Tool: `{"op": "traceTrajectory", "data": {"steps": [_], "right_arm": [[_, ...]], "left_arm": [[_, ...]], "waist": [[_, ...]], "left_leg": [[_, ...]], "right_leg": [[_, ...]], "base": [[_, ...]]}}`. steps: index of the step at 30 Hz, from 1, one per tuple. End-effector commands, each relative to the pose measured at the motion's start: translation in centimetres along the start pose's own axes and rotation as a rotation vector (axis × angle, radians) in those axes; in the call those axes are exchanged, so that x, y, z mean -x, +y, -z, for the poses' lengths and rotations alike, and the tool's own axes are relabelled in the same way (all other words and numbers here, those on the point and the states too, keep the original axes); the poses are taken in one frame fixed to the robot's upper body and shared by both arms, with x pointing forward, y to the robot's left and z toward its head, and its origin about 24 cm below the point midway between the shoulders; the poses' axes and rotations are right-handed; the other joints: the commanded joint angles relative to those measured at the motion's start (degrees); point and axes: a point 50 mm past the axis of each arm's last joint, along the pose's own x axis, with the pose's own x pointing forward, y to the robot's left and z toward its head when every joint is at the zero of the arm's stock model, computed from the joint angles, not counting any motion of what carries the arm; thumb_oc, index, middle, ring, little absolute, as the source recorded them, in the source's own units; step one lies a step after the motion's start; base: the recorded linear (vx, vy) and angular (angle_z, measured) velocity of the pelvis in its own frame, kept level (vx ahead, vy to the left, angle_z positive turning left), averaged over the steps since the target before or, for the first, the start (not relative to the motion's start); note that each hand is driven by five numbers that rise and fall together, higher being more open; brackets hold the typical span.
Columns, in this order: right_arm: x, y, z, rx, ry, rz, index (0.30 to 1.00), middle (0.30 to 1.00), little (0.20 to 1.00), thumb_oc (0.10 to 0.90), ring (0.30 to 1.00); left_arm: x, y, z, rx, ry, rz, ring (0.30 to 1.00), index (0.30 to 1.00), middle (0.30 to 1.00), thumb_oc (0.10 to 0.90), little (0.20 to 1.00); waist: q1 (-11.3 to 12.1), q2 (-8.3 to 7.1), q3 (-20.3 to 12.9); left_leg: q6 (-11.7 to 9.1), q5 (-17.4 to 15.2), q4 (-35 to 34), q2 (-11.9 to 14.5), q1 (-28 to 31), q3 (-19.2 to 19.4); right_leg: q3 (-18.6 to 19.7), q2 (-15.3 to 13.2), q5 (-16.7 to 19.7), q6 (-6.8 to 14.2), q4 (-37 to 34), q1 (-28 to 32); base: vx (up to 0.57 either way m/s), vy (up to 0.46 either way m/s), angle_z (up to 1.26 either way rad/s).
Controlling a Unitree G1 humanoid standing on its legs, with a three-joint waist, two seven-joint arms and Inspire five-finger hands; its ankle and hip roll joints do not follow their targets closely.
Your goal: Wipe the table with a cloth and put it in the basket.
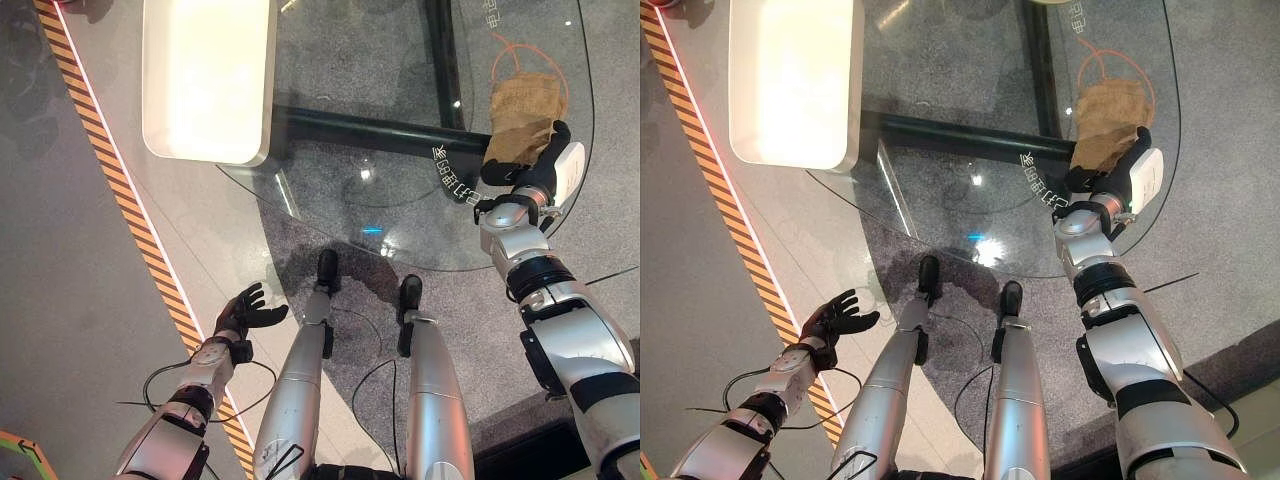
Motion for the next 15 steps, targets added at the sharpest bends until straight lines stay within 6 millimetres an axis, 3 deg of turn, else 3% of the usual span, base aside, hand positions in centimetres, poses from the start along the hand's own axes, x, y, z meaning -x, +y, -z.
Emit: {"op": "traceTrajectory", "data": {"steps": [1,15], "right_arm": [[-1.86,-2.92,-2.54,0.047,-0.125,0.155,0.9,0.9,0.9,0.8,0.9],[-1.86,-1.96,-2.13,0.05,-0.074,0.016,0.9,0.9,0.9,0.8,0.9]], "left_arm": [[0.38,0.53,1.29,0.009,0.038,-0.035,0.9,0.9,0.9,0.8,0.9],[0.29,0.6,0.98,0.004,0.038,-0.027,0.9,0.9,0.9,0.8,0.9]], "waist": [[-0.3,1.61,-1.2],[0.0,1.9,-1.2]], "left_leg": [[1.8,-11.5,10.7,-1.1,-0.4,0.0],[1.9,-11.1,10.1,-1.2,-0.3,0.0]], "right_leg": [[-3.5,-2.8,8.0,1.5,-12.4,2.5],[-3.8,-3.1,8.3,1.5,-12.7,2.4]], "base": [[0.0,0.0,0.0],[0.0,0.0,0.0]]}}
